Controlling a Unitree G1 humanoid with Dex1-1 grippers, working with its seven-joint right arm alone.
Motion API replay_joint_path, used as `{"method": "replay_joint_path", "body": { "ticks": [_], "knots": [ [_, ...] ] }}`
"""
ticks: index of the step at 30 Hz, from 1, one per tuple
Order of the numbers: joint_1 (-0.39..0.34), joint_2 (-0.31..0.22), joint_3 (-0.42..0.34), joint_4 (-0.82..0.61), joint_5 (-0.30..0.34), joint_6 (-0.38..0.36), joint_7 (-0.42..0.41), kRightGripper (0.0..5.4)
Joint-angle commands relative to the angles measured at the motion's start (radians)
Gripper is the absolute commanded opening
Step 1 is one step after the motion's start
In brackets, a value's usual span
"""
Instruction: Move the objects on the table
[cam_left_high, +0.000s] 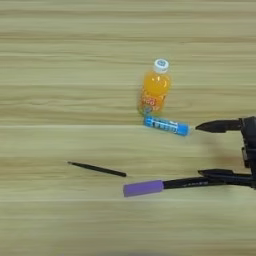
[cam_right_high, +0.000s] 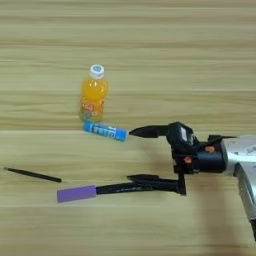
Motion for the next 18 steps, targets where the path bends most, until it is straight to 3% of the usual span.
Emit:
{"method": "replay_joint_path", "body": {
  "ticks": [1,10,18],
  "knots": [
    [-0.041,-0.044,0.021,0.02,-0.078,-0.074,-0.061,5.39],
    [-0.059,-0.026,0.079,0.09,-0.194,-0.17,-0.136,5.39],
    [-0.071,-0.011,0.1,0.118,-0.205,-0.198,-0.165,5.39]
  ]
}}
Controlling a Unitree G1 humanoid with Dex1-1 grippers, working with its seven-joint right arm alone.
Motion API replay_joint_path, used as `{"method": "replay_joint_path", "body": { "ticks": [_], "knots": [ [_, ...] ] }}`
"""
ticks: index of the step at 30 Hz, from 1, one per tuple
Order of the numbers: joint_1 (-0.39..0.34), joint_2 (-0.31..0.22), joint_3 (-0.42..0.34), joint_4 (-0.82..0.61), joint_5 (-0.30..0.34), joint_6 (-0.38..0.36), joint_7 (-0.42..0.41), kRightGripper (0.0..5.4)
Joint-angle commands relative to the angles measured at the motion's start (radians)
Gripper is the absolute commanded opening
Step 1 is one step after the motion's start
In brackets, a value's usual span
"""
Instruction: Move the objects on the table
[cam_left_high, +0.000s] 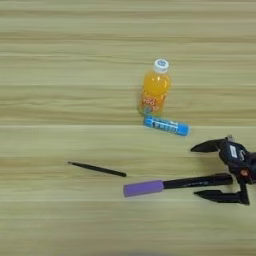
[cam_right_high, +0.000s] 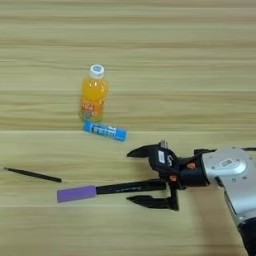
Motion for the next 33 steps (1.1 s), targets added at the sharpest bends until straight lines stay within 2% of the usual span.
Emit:
{"method": "replay_joint_path", "body": {
  "ticks": [1,17,25,33],
  "knots": [
    [-0.06,-0.023,-0.02,-0.019,0.018,-0.014,-0.045,5.39],
    [-0.093,-0.008,0.008,0.041,-0.011,-0.027,-0.091,5.39],
    [-0.122,-0.001,-0.013,0.059,0.004,-0.032,-0.119,5.39],
    [-0.168,-0.01,-0.025,0.117,-0.019,-0.046,-0.176,5.39]
  ]
}}
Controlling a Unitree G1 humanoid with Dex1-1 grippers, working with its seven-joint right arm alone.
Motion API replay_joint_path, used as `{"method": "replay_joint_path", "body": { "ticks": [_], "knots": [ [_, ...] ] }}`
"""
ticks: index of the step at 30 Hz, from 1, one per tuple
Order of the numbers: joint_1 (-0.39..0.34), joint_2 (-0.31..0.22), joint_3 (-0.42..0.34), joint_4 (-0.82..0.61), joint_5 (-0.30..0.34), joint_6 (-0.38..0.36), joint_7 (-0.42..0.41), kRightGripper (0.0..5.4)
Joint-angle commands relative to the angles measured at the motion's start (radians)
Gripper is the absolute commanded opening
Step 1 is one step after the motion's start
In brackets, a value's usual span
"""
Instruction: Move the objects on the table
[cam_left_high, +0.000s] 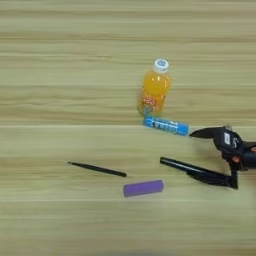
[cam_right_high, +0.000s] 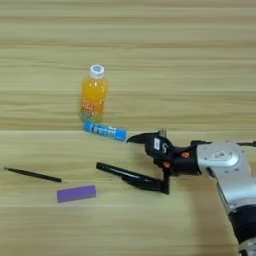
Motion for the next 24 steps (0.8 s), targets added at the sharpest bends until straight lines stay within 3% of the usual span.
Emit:
{"method": "replay_joint_path", "body": {
  "ticks": [1,24],
  "knots": [
    [-0.073,-0.043,-0.037,-0.008,0.001,-0.025,-0.048,5.39],
    [-0.164,-0.029,-0.041,0.119,-0.04,-0.057,-0.153,5.39]
  ]
}}
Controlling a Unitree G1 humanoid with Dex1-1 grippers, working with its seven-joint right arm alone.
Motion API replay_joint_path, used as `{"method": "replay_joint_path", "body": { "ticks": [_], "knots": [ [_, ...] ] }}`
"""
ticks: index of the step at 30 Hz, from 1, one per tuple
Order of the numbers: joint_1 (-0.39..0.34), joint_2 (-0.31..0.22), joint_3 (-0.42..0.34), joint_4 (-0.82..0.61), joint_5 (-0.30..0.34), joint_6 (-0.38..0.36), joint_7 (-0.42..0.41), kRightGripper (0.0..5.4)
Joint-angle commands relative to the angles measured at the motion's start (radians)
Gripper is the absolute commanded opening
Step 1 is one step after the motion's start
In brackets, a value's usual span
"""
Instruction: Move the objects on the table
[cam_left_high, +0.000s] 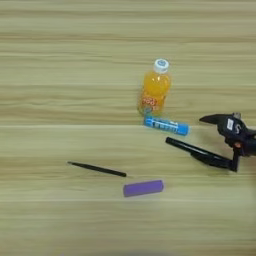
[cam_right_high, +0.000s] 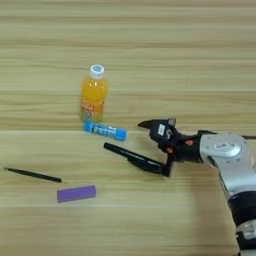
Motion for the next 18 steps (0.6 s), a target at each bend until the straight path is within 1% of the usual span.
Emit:
{"method": "replay_joint_path", "body": {
  "ticks": [1,9,14,18],
  "knots": [
    [-0.075,-0.031,-0.033,-0.022,0.01,-0.018,-0.046,5.39],
    [-0.079,-0.028,-0.04,-0.032,0.028,-0.015,-0.042,5.39],
    [-0.065,-0.027,-0.058,-0.08,0.079,-0.002,-0.005,5.39],
    [-0.061,-0.032,-0.075,-0.108,0.106,0.006,0.013,5.39]
  ]
}}
